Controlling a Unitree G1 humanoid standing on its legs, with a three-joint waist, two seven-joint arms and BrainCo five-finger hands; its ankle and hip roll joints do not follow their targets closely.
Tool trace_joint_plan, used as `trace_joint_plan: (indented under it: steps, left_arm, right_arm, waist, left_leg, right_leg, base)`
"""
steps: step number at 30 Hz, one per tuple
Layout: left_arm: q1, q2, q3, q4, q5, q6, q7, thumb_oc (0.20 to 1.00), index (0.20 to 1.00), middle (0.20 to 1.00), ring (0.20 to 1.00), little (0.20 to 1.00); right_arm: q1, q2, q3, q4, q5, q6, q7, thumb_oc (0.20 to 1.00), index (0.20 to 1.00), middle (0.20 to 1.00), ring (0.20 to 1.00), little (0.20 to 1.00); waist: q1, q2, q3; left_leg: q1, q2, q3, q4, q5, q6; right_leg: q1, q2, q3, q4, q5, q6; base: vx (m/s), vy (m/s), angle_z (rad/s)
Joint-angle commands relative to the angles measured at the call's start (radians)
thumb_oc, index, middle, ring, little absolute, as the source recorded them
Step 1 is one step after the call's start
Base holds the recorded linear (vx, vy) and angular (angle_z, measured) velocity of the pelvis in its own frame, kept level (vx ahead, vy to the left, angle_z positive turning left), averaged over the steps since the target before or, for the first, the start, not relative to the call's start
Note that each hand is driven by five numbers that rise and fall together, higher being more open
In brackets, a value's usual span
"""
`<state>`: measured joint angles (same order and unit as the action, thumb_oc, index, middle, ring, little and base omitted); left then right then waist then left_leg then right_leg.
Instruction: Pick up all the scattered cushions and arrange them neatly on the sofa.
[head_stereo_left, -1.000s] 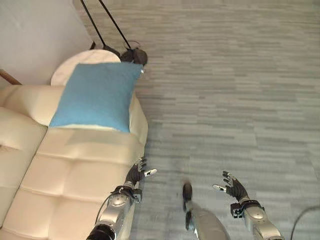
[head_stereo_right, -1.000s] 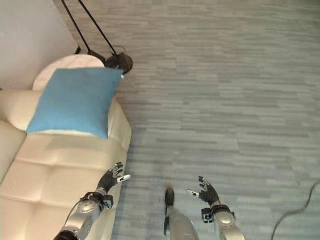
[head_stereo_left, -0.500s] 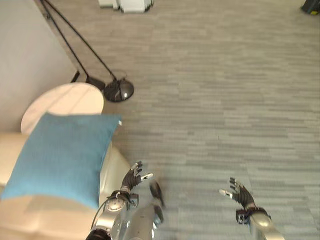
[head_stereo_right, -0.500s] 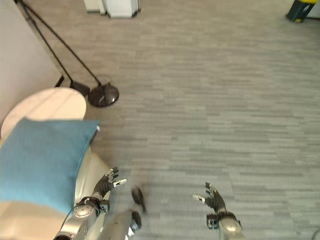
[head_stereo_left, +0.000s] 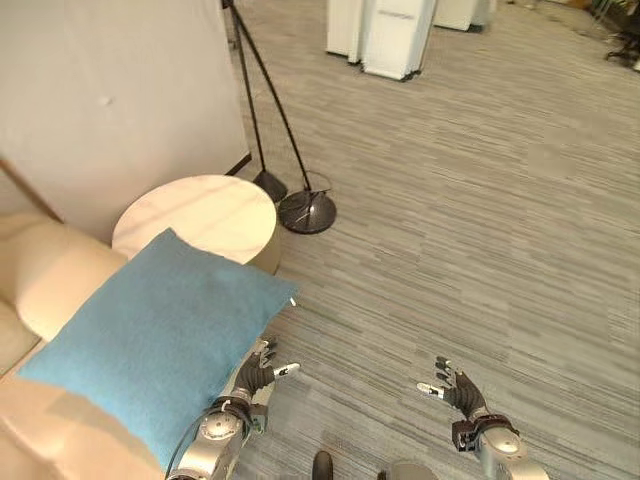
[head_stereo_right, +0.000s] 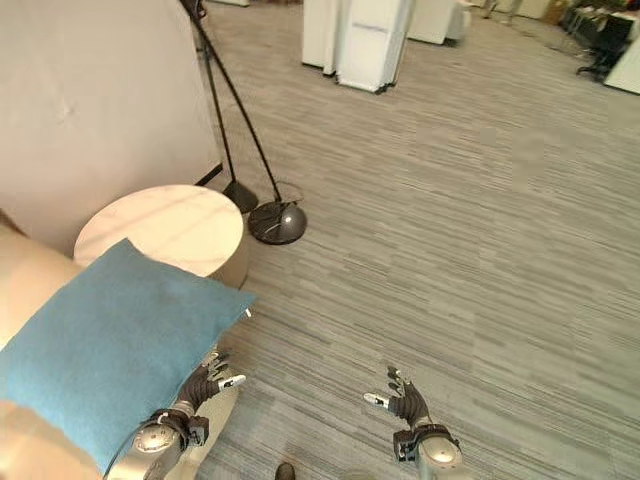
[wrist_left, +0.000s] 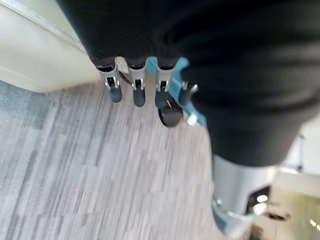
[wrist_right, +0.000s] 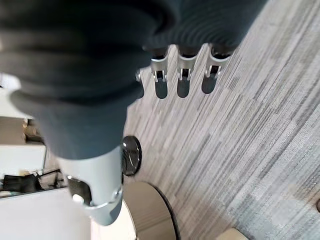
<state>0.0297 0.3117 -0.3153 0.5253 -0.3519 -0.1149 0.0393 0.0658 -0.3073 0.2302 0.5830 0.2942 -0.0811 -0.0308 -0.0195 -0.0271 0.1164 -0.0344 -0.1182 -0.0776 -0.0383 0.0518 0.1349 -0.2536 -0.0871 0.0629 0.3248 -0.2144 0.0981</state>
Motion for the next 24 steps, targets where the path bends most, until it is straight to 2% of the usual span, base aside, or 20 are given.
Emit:
trace_joint_plan:
  steps: [1,4,7,9,10,11,12,13,15,16,17,18,20,21,22,23,24]
  left_arm:
    - [-0.076,0.0,0.021,-0.068,-0.034,-0.056,-0.002,1.0,1.0,1.0,1.0,1.0]
    - [-0.083,0.0,0.012,-0.067,-0.04,-0.062,-0.009,1.0,1.0,1.0,1.0,1.0]
    - [-0.089,0.005,0.0,-0.064,-0.031,-0.062,-0.025,1.0,1.0,1.0,1.0,1.0]
    - [-0.081,0.003,-0.008,-0.06,-0.031,-0.059,-0.033,1.0,1.0,1.0,1.0,1.0]
    - [-0.077,0.004,-0.007,-0.054,-0.037,-0.056,-0.03,1.0,1.0,1.0,1.0,1.0]
    - [-0.076,0.004,-0.007,-0.054,-0.037,-0.056,-0.03,1.0,1.0,1.0,1.0,1.0]
    - [-0.074,0.003,-0.006,-0.051,-0.047,-0.05,-0.027,1.0,1.0,1.0,1.0,1.0]
    - [-0.074,0.003,-0.006,-0.052,-0.047,-0.049,-0.027,1.0,1.0,1.0,1.0,1.0]
    - [-0.073,0.0,0.002,-0.045,-0.058,-0.049,-0.023,1.0,1.0,1.0,1.0,1.0]
    - [-0.074,-0.003,0.008,-0.04,-0.068,-0.049,-0.02,1.0,1.0,1.0,1.0,1.0]
    - [-0.074,-0.003,0.021,-0.034,-0.078,-0.049,-0.014,1.0,1.0,1.0,1.0,1.0]
    - [-0.073,-0.002,0.021,-0.034,-0.078,-0.049,-0.014,1.0,1.0,1.0,1.0,1.0]
    - [-0.07,0.001,0.034,-0.024,-0.08,-0.05,-0.009,1.0,1.0,1.0,1.0,1.0]
    - [-0.071,0.006,0.037,-0.007,-0.072,-0.046,-0.001,1.0,1.0,1.0,1.0,1.0]
    - [-0.073,0.008,0.044,0.0,-0.068,-0.047,0.005,1.0,1.0,1.0,1.0,1.0]
    - [-0.073,0.008,0.044,0.0,-0.068,-0.047,0.006,1.0,1.0,1.0,1.0,1.0]
    - [-0.074,0.011,0.048,0.005,-0.064,-0.047,0.01,1.0,1.0,1.0,1.0,1.0]
  right_arm:
    - [-0.025,-0.022,0.007,-0.018,0.008,-0.029,-0.007,1.0,1.0,1.0,1.0,1.0]
    - [-0.02,-0.022,0.014,0.003,0.007,-0.027,-0.002,1.0,1.0,1.0,1.0,1.0]
    - [-0.004,-0.02,0.006,0.013,0.026,-0.032,0.004,1.0,1.0,1.0,1.0,1.0]
    - [0.003,-0.02,0.005,0.031,0.039,-0.04,0.009,1.0,1.0,1.0,1.0,1.0]
    - [-0.003,-0.025,0.006,0.025,0.05,-0.046,0.01,1.0,1.0,1.0,1.0,1.0]
    - [-0.003,-0.025,0.006,0.025,0.05,-0.046,0.01,1.0,1.0,1.0,1.0,1.0]
    - [-0.005,-0.032,0.005,0.017,0.06,-0.052,0.009,1.0,1.0,1.0,1.0,1.0]
    - [-0.005,-0.032,0.005,0.018,0.06,-0.052,0.009,1.0,1.0,1.0,1.0,1.0]
    - [-0.005,-0.045,-0.004,-0.001,0.066,-0.058,0.008,1.0,1.0,1.0,1.0,1.0]
    - [-0.006,-0.053,-0.005,-0.007,0.069,-0.058,0.005,1.0,1.0,1.0,1.0,1.0]
    - [-0.007,-0.059,-0.006,-0.012,0.07,-0.053,0.0,1.0,1.0,1.0,1.0,1.0]
    - [-0.008,-0.059,-0.006,-0.012,0.07,-0.053,0.0,1.0,1.0,1.0,1.0,1.0]
    - [0.003,-0.062,-0.009,-0.011,0.068,-0.05,-0.001,1.0,1.0,1.0,1.0,1.0]
    - [0.005,-0.061,-0.005,0.004,0.065,-0.046,-0.005,1.0,1.0,1.0,1.0,1.0]
    - [0.0,-0.061,-0.004,0.008,0.062,-0.043,-0.012,1.0,1.0,1.0,1.0,1.0]
    - [0.0,-0.061,-0.004,0.008,0.062,-0.043,-0.012,1.0,1.0,1.0,1.0,1.0]
    - [-0.002,-0.062,-0.003,0.007,0.058,-0.039,-0.014,1.0,1.0,1.0,1.0,1.0]
  waist:
    - [-0.04,-0.005,0.061]
    - [-0.058,-0.018,0.074]
    - [-0.069,-0.032,0.067]
    - [-0.072,-0.038,0.053]
    - [-0.068,-0.043,0.036]
    - [-0.071,-0.042,0.037]
    - [-0.068,-0.048,0.033]
    - [-0.07,-0.048,0.033]
    - [-0.069,-0.059,0.047]
    - [-0.068,-0.069,0.059]
    - [-0.066,-0.082,0.068]
    - [-0.065,-0.082,0.068]
    - [-0.064,-0.082,0.062]
    - [-0.061,-0.071,0.06]
    - [-0.058,-0.068,0.058]
    - [-0.06,-0.069,0.057]
    - [-0.057,-0.066,0.056]
  left_leg:
    - [0.064,0.076,0.029,0.028,-0.135,-0.092]
    - [0.086,0.065,-0.056,0.024,-0.142,-0.103]
    - [0.091,0.059,-0.111,0.036,-0.157,-0.112]
    - [0.096,0.08,-0.141,0.039,-0.158,-0.131]
    - [0.092,0.114,-0.156,0.051,-0.165,-0.157]
    - [0.092,0.115,-0.159,0.052,-0.166,-0.158]
    - [0.072,0.137,-0.163,0.098,-0.171,-0.179]
    - [0.07,0.137,-0.166,0.102,-0.173,-0.179]
    - [0.01,0.145,-0.127,0.213,-0.157,-0.193]
    - [-0.033,0.147,-0.071,0.281,-0.153,-0.19]
    - [-0.084,0.17,0.057,0.324,-0.16,-0.176]
    - [-0.085,0.17,0.057,0.327,-0.162,-0.176]
    - [-0.104,0.21,0.16,0.25,-0.146,-0.171]
    - [-0.134,0.239,0.234,0.169,-0.079,-0.179]
    - [-0.163,0.247,0.273,0.127,-0.057,-0.183]
    - [-0.163,0.245,0.272,0.125,-0.055,-0.182]
    - [-0.174,0.252,0.304,0.08,-0.042,-0.185]
  right_leg:
    - [0.063,0.036,0.088,-0.224,0.193,0.035]
    - [0.032,0.079,0.154,-0.248,0.217,0.043]
    - [0.073,0.07,0.173,-0.268,0.212,0.021]
    - [0.099,0.072,0.164,-0.277,0.221,0.005]
    - [0.124,0.075,0.135,-0.29,0.208,-0.011]
    - [0.126,0.075,0.132,-0.291,0.207,-0.012]
    - [0.148,0.079,0.101,-0.286,0.185,-0.029]
    - [0.148,0.079,0.098,-0.286,0.184,-0.03]
    - [0.178,0.068,0.055,-0.28,0.161,-0.044]
    - [0.199,0.055,0.026,-0.285,0.155,-0.049]
    - [0.231,0.038,-0.016,-0.298,0.142,-0.052]
    - [0.231,0.038,-0.016,-0.298,0.142,-0.052]
    - [0.261,0.027,-0.059,-0.323,0.127,-0.048]
    - [0.278,0.029,-0.097,-0.33,0.107,-0.045]
    - [0.288,0.028,-0.12,-0.332,0.093,-0.046]
    - [0.288,0.026,-0.122,-0.332,0.092,-0.046]
    - [0.294,0.024,-0.139,-0.33,0.079,-0.047]
  base:
    - [0.14,-0.093,1.09]
    - [0.13,-0.121,1.2]
    - [0.1,-0.125,1.5]
    - [0.23,-0.295,1.29]
    - [0.2,-0.269,0.84]
    - [0.25,-0.338,0.8]
    - [0.11,-0.154,0.75]
    - [0.16,-0.22,0.96]
    - [0.07,-0.113,0.96]
    - [0.04,-0.124,0.65]
    - [0.02,-0.098,0.6]
    - [0.08,-0.059,0.88]
    - [0.15,0.023,1.04]
    - [0.19,0.063,0.76]
    - [0.14,0.054,0.59]
    - [0.1,0.055,0.75]
    - [0.13,0.081,0.92]
